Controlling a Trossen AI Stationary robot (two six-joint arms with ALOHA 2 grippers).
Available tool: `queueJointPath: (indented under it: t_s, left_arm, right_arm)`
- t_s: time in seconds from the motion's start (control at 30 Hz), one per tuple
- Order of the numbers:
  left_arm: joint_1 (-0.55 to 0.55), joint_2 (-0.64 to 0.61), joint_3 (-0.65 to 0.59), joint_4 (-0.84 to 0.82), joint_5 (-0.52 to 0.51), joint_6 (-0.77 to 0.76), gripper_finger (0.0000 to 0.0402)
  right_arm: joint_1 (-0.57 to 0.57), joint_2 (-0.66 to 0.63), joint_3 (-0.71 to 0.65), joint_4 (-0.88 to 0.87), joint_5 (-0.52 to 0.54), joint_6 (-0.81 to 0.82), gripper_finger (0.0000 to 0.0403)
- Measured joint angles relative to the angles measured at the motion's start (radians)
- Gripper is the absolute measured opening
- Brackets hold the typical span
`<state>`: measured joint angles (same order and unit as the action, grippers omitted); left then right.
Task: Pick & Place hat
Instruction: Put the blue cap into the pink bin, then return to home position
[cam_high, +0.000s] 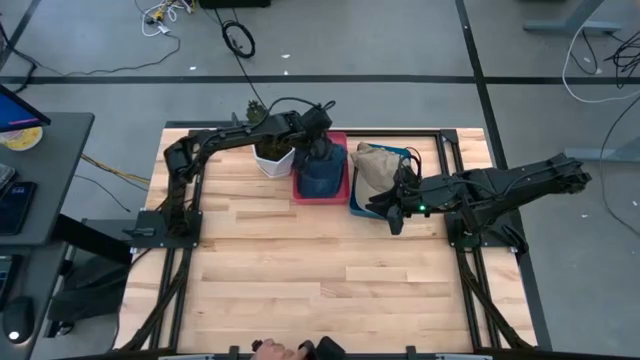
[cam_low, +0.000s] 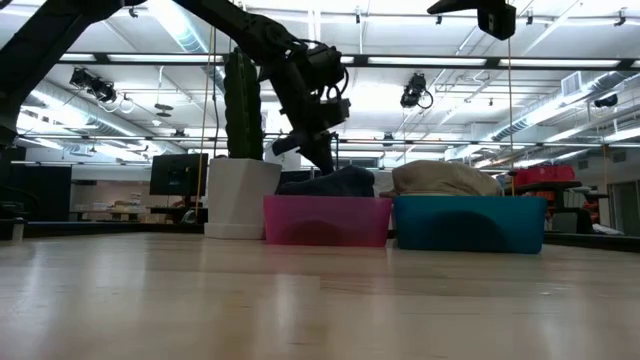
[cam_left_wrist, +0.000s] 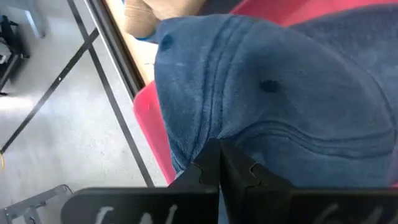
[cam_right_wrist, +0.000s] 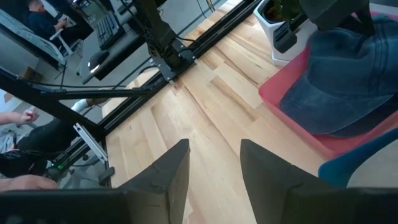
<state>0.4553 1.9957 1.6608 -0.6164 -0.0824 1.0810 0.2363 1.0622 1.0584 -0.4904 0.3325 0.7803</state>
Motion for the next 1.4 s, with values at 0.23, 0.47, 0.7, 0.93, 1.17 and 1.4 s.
queueJointPath:
  t_s: [0.23,0.47,0.7,0.93,1.17,1.4]
  left_arm:
    - [-0.001,0.000,0.000,0.004,-0.012,-0.165,0.0029]
    - [-0.021,0.000,0.000,-0.004,-0.133,-0.439,0.0093]
    - [-0.070,0.000,0.000,-0.023,-0.150,-0.494,0.0133]
    - [-0.123,-0.006,0.001,-0.018,-0.281,-0.503,0.0143]
    - [-0.155,-0.093,0.002,-0.017,-0.183,-0.739,0.0118]
    - [-0.192,-0.172,0.002,0.047,-0.031,-0.921,0.0042]
  right_arm:
    - [0.000,0.000,0.000,-0.006,0.011,-0.003,0.0146]
    - [0.000,0.000,0.000,-0.008,0.018,-0.003,0.0146]
    - [0.000,0.000,0.000,-0.021,0.019,-0.006,0.0146]
    - [0.000,-0.003,0.000,-0.047,0.031,-0.030,0.0146]
    - [0.000,-0.082,0.000,-0.202,0.097,0.001,0.0146]
    - [0.001,-0.191,0.000,-0.296,0.152,-0.026,0.0146]
